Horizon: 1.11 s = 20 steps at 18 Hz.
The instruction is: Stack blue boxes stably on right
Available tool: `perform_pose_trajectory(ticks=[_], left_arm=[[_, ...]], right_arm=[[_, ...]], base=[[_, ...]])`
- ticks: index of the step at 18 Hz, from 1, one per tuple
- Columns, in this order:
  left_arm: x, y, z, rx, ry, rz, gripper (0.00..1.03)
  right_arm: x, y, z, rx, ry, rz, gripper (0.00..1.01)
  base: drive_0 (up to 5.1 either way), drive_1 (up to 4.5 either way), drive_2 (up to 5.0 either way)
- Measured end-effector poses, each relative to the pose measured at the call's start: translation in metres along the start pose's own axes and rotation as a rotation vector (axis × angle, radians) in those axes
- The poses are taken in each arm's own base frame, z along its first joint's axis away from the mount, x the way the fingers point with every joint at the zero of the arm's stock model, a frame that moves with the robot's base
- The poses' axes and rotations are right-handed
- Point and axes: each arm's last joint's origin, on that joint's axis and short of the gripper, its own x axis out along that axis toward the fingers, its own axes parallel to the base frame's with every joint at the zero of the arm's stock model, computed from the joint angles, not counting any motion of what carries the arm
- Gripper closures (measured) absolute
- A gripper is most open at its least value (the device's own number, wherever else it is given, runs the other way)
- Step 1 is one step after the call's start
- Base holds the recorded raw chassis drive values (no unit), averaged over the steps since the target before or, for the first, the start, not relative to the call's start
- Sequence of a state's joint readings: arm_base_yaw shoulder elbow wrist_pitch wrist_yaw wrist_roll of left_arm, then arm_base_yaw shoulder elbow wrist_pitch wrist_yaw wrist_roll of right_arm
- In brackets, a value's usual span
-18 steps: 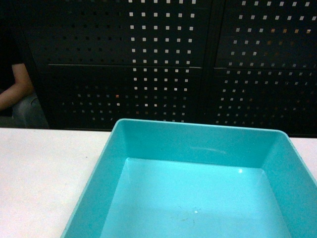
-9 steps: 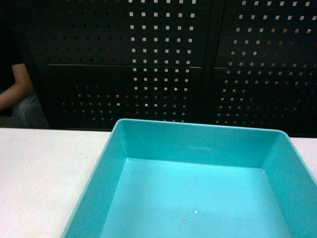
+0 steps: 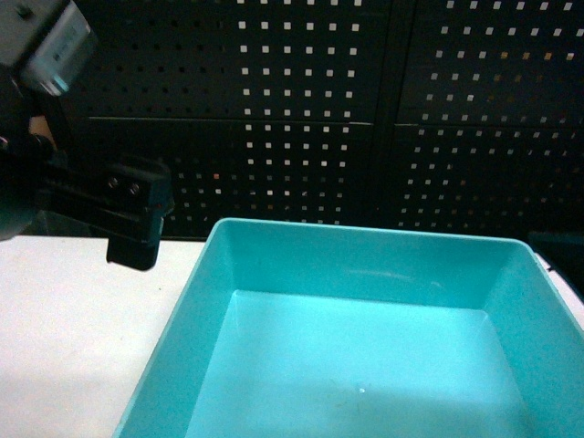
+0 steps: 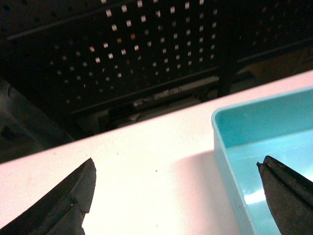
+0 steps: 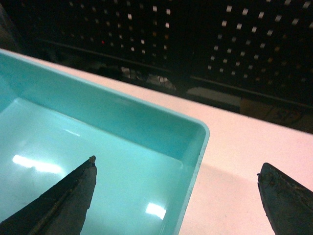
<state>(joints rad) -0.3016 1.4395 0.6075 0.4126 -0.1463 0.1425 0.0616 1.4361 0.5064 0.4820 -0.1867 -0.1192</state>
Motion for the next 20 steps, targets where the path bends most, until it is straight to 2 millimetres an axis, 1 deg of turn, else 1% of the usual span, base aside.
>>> perform_pose_trajectory(ticks=[2, 4, 6, 8, 9, 12, 16, 18, 19, 20], left_arm=[[0.021, -0.003, -0.012, 0.015, 0.078, -0.012, 0.05], [0.036, -0.009, -0.033, 0.044, 0.157, -0.010, 0.05], [0.040, -0.014, -0.044, 0.061, 0.199, 0.011, 0.05], [0.040, -0.016, -0.047, 0.061, 0.200, 0.021, 0.05], [0.040, -0.018, -0.047, 0.062, 0.200, 0.022, 0.05], [0.041, -0.022, -0.049, 0.037, 0.200, 0.024, 0.05], [0.041, -0.025, -0.051, -0.035, 0.226, 0.032, 0.05], [0.038, -0.029, -0.049, -0.045, 0.242, 0.014, 0.05], [0.036, -0.031, -0.047, -0.042, 0.250, 0.005, 0.05], [0.035, -0.030, -0.043, -0.049, 0.247, 0.004, 0.05]], right_arm=[[0.019, -0.002, -0.007, -0.008, 0.058, -0.002, 0.03], [0.033, -0.004, -0.019, -0.015, 0.112, -0.009, 0.03], [0.041, -0.006, -0.035, -0.011, 0.158, -0.025, 0.03], [0.039, -0.009, -0.051, -0.001, 0.182, -0.050, 0.03], [0.038, -0.009, -0.058, 0.003, 0.196, -0.055, 0.05], [0.037, -0.006, -0.077, 0.011, 0.240, -0.050, 0.36], [0.038, 0.001, -0.079, -0.003, 0.230, -0.037, 0.74], [0.038, 0.001, -0.079, 0.063, 0.222, -0.053, 0.89], [0.038, 0.000, -0.078, 0.093, 0.216, -0.062, 0.93], [0.037, 0.001, -0.078, 0.107, 0.213, -0.063, 0.94]], base=[[0.0, 0.00, 0.0], [0.0, 0.00, 0.0], [0.0, 0.00, 0.0], [0.0, 0.00, 0.0], [0.0, 0.00, 0.0], [0.0, 0.00, 0.0], [0.0, 0.00, 0.0], [0.0, 0.00, 0.0], [0.0, 0.00, 0.0], [0.0, 0.00, 0.0]])
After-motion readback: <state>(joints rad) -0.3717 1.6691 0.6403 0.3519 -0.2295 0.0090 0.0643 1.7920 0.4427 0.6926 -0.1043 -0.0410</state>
